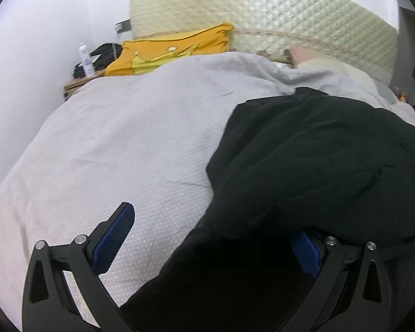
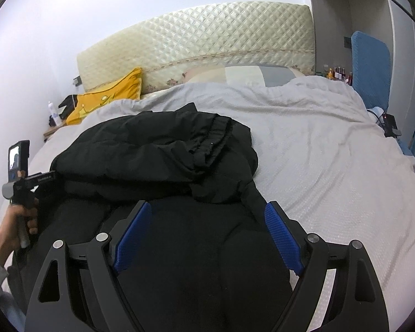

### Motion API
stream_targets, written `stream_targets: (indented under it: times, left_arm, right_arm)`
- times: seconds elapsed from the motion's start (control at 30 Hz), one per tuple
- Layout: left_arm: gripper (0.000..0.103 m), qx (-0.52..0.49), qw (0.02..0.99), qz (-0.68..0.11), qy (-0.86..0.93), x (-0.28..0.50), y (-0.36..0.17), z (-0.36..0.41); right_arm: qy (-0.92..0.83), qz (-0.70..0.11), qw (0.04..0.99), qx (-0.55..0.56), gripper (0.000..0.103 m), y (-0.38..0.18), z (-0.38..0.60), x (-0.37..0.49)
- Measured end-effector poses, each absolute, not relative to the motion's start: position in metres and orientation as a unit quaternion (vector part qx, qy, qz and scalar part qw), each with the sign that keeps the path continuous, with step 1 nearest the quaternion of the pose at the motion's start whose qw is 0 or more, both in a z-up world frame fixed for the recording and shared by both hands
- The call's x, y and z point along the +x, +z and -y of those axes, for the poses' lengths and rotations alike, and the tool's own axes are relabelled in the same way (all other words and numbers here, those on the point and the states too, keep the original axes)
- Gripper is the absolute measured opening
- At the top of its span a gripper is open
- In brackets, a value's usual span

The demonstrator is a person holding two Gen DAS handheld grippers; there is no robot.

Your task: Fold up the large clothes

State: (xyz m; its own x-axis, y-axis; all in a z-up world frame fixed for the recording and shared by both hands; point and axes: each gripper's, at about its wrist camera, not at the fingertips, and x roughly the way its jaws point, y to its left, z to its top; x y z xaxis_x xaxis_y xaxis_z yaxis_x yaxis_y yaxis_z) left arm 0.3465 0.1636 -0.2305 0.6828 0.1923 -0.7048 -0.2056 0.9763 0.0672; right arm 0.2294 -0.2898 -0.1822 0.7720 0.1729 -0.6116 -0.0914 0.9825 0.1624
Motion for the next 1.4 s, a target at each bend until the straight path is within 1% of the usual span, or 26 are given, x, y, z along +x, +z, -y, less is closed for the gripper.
stream_targets:
  times: [0.17, 0.27, 0.37, 0.53, 0.73, 0.87, 0.97, 1.03, 1.1, 1.2, 1.27, 1.4]
  left_arm:
    - [0.103, -0.036, 0.911, -0.396, 0.110, 0.348, -0.236, -0.175]
    - [0.102, -0.029, 0.915, -0.389, 0.106, 0.338, -0.222, -0.169]
    - [0.102, -0.046, 0.920, -0.379, 0.085, 0.321, -0.200, -0.161]
    - [0.103, -0.055, 0.941, -0.330, 0.049, 0.278, -0.138, -0.145]
    - [0.103, -0.050, 0.958, -0.280, 0.032, 0.226, -0.056, -0.139]
    - [0.103, -0.067, 0.969, -0.238, 0.014, 0.181, 0.011, -0.143]
    - [0.103, -0.057, 0.977, -0.206, 0.007, 0.143, 0.051, -0.138]
    - [0.103, -0.051, 0.980, -0.192, 0.001, 0.120, 0.073, -0.135]
    - [0.103, -0.048, 0.981, -0.188, -0.011, 0.096, 0.089, -0.133]
    - [0.103, -0.052, 0.980, -0.189, -0.020, 0.068, 0.096, -0.135]
    - [0.103, -0.055, 0.979, -0.196, -0.024, 0.054, 0.093, -0.138]
    - [0.103, -0.074, 0.965, -0.245, -0.048, 0.040, 0.062, -0.147]
  right_arm:
    - [0.069, -0.327, 0.940, 0.066, 0.084, -0.180, 0.295, 0.229]
    - [0.073, -0.319, 0.942, 0.072, 0.084, -0.176, 0.297, 0.226]
    - [0.075, -0.307, 0.947, 0.055, 0.084, -0.166, 0.291, 0.221]
    - [0.086, -0.279, 0.955, 0.053, 0.084, -0.129, 0.282, 0.203]
    - [0.100, -0.226, 0.968, 0.048, 0.084, -0.056, 0.275, 0.159]
    - [0.108, -0.182, 0.976, 0.042, 0.084, -0.001, 0.266, 0.120]
    - [0.120, -0.156, 0.980, 0.040, 0.084, 0.029, 0.260, 0.091]
    - [0.120, -0.144, 0.981, 0.039, 0.087, 0.042, 0.256, 0.075]
    - [0.119, -0.131, 0.983, 0.039, 0.093, 0.051, 0.253, 0.056]
    - [0.124, -0.134, 0.982, 0.045, 0.093, 0.053, 0.249, 0.038]
    - [0.127, -0.141, 0.981, 0.047, 0.093, 0.048, 0.247, 0.029]
    - [0.132, -0.167, 0.975, 0.059, 0.093, 0.028, 0.247, 0.021]
